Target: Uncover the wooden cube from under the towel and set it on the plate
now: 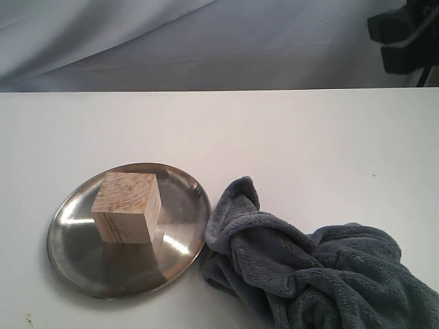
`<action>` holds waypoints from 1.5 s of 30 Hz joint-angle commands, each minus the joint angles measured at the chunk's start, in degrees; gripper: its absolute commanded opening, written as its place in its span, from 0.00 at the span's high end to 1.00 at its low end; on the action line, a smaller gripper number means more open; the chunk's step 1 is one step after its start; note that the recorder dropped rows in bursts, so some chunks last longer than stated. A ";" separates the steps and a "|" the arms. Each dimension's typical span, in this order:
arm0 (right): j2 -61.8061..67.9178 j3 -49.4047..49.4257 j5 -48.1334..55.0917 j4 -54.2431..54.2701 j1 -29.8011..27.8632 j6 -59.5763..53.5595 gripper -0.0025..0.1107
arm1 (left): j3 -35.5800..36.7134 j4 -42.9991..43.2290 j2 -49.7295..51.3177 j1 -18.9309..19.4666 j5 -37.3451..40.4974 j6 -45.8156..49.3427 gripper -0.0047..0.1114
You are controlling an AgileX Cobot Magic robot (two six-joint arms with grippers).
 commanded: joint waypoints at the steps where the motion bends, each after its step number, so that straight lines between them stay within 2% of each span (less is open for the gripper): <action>1: -6.48 8.81 -6.72 1.28 -0.45 1.57 0.80 | 0.23 -0.11 -0.23 0.09 -0.62 -0.22 0.96; 4: -11.52 15.12 -11.75 2.83 -0.45 1.57 0.98 | 0.23 -0.11 -0.23 0.09 -0.62 -0.22 0.96; 9: -19.31 23.32 -18.26 9.40 -0.45 1.69 0.98 | 0.23 -0.11 -0.23 0.09 -0.62 -0.22 0.96; 20: -32.79 34.76 -19.45 15.52 -0.45 1.58 0.98 | 0.23 -0.11 -0.23 0.09 -0.62 -0.22 0.96; 24: -35.02 35.47 -18.06 19.95 -0.45 1.58 0.98 | 0.23 -0.11 -0.23 0.09 -0.62 -0.22 0.96; 34: -35.14 35.47 -22.30 20.28 -0.45 1.58 0.98 | 0.23 -0.11 -0.23 0.09 -0.62 -0.22 0.96; 40: -36.06 35.47 -20.64 13.89 -0.47 1.31 0.98 | 0.23 -0.11 -0.23 0.09 -0.62 -0.22 0.96; 45: -40.06 35.47 -18.36 12.28 -6.72 1.31 0.98 | 0.23 -0.11 -0.23 0.09 -0.62 -0.22 0.96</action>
